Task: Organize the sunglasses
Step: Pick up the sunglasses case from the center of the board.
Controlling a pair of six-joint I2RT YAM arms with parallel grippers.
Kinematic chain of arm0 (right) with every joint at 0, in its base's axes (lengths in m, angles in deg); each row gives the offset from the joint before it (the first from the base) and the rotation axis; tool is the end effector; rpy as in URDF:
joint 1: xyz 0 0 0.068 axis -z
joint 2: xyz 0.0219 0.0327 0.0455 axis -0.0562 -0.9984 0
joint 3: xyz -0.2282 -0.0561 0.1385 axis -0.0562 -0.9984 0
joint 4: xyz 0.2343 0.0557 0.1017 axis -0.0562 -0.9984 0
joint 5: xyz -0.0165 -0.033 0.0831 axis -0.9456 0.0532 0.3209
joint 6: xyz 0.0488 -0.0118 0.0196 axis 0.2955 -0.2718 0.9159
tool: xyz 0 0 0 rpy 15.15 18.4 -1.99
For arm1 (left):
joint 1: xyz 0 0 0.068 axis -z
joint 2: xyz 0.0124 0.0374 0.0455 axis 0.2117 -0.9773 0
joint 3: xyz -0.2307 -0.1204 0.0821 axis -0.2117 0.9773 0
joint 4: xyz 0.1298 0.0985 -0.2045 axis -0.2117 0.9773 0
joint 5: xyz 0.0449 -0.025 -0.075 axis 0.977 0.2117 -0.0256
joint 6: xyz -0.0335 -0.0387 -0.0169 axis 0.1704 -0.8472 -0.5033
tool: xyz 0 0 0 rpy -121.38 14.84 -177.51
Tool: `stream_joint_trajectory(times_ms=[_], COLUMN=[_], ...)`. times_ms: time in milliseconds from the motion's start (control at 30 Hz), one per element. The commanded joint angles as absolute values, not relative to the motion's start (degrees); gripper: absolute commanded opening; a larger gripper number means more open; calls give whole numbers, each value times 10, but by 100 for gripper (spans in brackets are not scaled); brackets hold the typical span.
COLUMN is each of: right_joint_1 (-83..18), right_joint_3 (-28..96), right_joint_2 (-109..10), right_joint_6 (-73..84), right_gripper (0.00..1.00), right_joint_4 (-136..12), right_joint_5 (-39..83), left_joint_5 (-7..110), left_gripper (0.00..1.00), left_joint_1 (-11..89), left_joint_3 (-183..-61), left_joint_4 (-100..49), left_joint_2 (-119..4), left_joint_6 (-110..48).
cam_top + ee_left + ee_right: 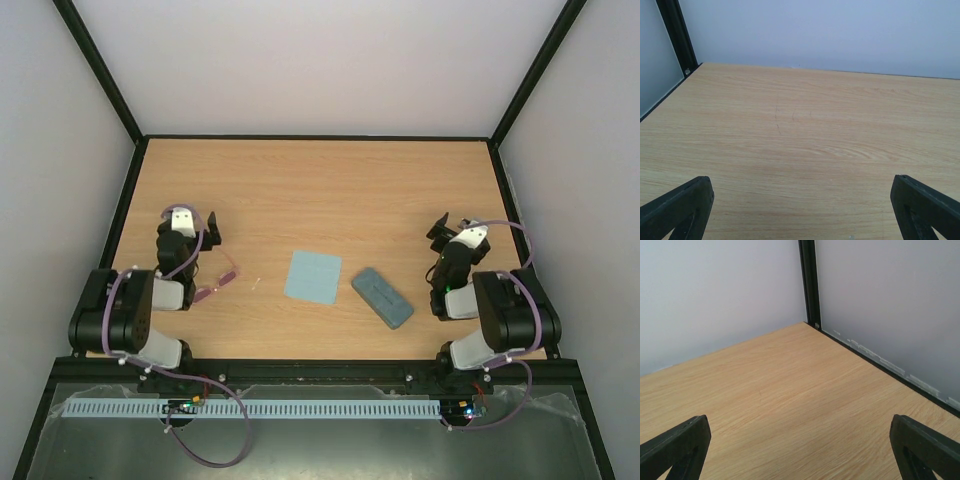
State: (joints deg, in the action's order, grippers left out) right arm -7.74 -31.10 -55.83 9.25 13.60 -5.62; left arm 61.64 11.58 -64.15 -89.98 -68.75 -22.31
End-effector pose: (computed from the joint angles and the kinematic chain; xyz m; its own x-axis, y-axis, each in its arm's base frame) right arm 0.2299 0.0057 0.1484 0.0146 0.1718 -0.9850 0.2750 0.9464 0.1692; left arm 0.2453 0.0039 0.1499 -0.1033 -0.0600 -0.9928 -0.0498 0.9972 -0.0550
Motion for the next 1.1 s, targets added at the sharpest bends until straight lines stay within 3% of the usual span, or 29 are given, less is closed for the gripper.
stream_joint_trajectory(times_ms=[0, 233, 367, 500, 667, 867, 1067], right_joint_1=[-82, -91, -91, -88, -98, -200, -315], right_joint_3=[-296, -120, -45, -8, 30, 0, -1], right_joint_2=[-464, -243, -195, -186, -247, -288, -366], right_joint_6=[82, 207, 281, 357, 319, 308, 308], right_gripper=[99, 99, 99, 99, 99, 99, 99], right_joint_4=[63, -420, -555, -640, -738, -788, -836], right_joint_5=[-60, -6, 97, 138, 265, 256, 198], left_joint_5=[619, 572, 496, 333, 157, 122, 109], left_gripper=[100, 100, 99, 99, 99, 99, 99], left_joint_1=[124, 163, 198, 196, 178, 204, 243], left_joint_3=[-702, -873, -983, -1058, -933, -930, -852], left_joint_4=[-754, -463, -327, -241, -410, -335, -374], left_joint_2=[-586, -445, -432, -469, -436, -448, -407], left_joint_6=[-221, -392, -508, -537, -650, -657, -748])
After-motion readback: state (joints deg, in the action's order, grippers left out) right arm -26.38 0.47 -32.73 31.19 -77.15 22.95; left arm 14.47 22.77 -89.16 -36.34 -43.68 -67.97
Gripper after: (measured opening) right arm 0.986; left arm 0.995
